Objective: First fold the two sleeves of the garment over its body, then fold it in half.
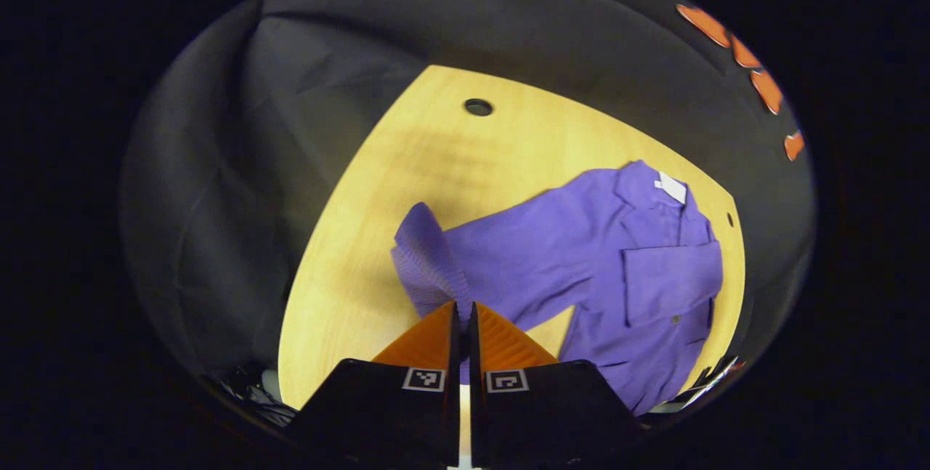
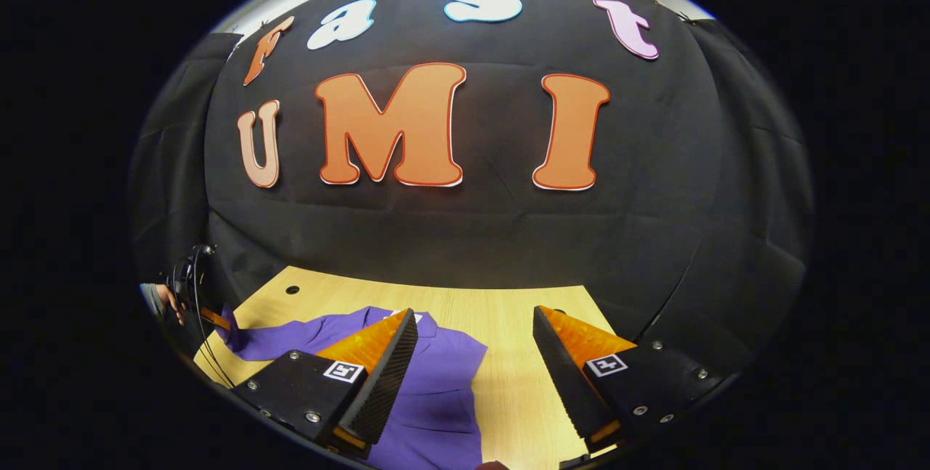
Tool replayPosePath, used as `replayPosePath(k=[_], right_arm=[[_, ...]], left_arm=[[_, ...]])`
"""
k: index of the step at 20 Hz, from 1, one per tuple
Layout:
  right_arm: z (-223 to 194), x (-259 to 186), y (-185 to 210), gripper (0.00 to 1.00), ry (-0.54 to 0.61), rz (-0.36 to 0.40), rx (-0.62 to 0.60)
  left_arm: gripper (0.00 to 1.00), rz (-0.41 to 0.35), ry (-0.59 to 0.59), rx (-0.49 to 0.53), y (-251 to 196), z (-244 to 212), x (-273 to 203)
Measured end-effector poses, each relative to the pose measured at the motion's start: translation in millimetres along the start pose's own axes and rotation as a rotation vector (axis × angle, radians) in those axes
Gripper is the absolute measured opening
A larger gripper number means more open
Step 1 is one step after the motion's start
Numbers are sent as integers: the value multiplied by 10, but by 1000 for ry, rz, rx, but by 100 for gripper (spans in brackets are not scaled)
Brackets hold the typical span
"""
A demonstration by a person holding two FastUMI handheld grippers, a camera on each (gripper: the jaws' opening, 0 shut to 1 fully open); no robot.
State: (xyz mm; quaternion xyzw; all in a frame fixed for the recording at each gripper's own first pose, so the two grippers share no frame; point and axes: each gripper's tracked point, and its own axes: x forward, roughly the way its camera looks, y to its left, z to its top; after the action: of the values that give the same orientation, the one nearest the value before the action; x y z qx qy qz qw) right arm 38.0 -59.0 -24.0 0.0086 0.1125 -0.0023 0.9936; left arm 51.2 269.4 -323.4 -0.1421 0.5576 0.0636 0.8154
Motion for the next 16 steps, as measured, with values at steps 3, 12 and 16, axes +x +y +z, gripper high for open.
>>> replayPosePath(k=[3, 12, 16], right_arm=[[-24, -30, -59, 95, -2, 9, 9], [-201, -133, -404, 95, 14, 10, 16], [-321, -188, -620, 95, 39, 8, 40]], left_arm=[[6, -91, -56, 115, -638, 284, -106], [6, -214, -75, 235, -2311, 630, -201], [6, -225, -70, 279, -3009, 563, -82]])
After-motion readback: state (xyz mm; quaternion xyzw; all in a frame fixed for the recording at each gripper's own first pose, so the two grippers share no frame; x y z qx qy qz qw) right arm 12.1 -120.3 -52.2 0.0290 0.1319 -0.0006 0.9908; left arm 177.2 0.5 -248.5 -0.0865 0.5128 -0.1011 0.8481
